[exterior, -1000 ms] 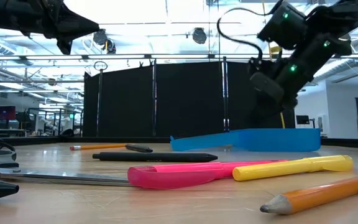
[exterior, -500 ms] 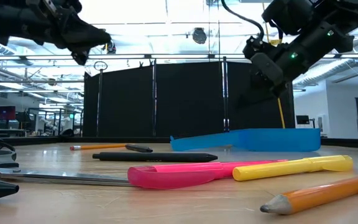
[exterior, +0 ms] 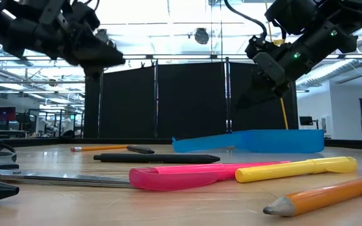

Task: Pick & place school supplies into a supply box
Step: Put the black pen into the blue supply box

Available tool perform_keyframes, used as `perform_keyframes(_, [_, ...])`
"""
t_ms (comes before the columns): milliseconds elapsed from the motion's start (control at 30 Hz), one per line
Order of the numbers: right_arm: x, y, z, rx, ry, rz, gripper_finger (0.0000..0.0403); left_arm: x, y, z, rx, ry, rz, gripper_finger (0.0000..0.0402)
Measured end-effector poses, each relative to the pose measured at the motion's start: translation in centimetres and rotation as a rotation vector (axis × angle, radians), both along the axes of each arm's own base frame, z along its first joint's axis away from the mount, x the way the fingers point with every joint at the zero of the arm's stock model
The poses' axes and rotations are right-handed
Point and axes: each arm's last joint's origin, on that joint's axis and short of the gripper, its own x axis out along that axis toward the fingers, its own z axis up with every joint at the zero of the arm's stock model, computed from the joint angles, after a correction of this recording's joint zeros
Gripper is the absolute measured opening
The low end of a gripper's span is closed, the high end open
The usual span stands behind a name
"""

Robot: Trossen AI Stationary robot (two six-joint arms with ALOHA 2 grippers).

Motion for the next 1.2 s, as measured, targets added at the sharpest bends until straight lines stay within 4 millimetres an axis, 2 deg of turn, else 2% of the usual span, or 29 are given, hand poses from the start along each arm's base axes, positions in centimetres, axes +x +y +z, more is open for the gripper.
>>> perform_keyframes(200, [0.1, 0.0, 0.1, 0.001, -0.015, 0.000, 0.0077, 1.1, -1.3, -1.8, -0.014, 0.065, 0.017, 0.0139])
perform_keyframes(400, [0.2, 0.0, 0.3, 0.003, -0.036, 0.000, 0.0077, 2.4, -3.1, -1.8, -0.016, 0.029, -0.063, 0.0161])
perform_keyframes(600, [0.2, 0.0, 0.3, 0.004, -0.037, 0.001, 0.0077, 5.3, -5.1, -1.4, 0.046, 0.093, -0.106, 0.0164])
perform_keyframes(767, [0.2, 0.2, 0.3, 0.005, -0.037, 0.010, 0.0077, 7.5, -5.9, -2.0, 0.073, 0.206, -0.118, 0.0164])
perform_keyframes(900, [0.2, 0.2, 0.3, 0.005, -0.034, 0.009, 0.0077, 8.7, -6.2, -2.4, 0.084, 0.264, -0.122, 0.0164])
perform_keyframes(1067, [0.2, 0.2, 0.3, 0.003, -0.035, 0.011, 0.0077, 9.6, -7.1, -4.0, 0.134, 0.360, -0.160, 0.0164])
perform_keyframes(1200, [0.2, 0.2, 0.3, 0.003, -0.039, 0.012, 0.0077, 10.4, -7.6, -4.4, 0.144, 0.367, -0.173, 0.0164])
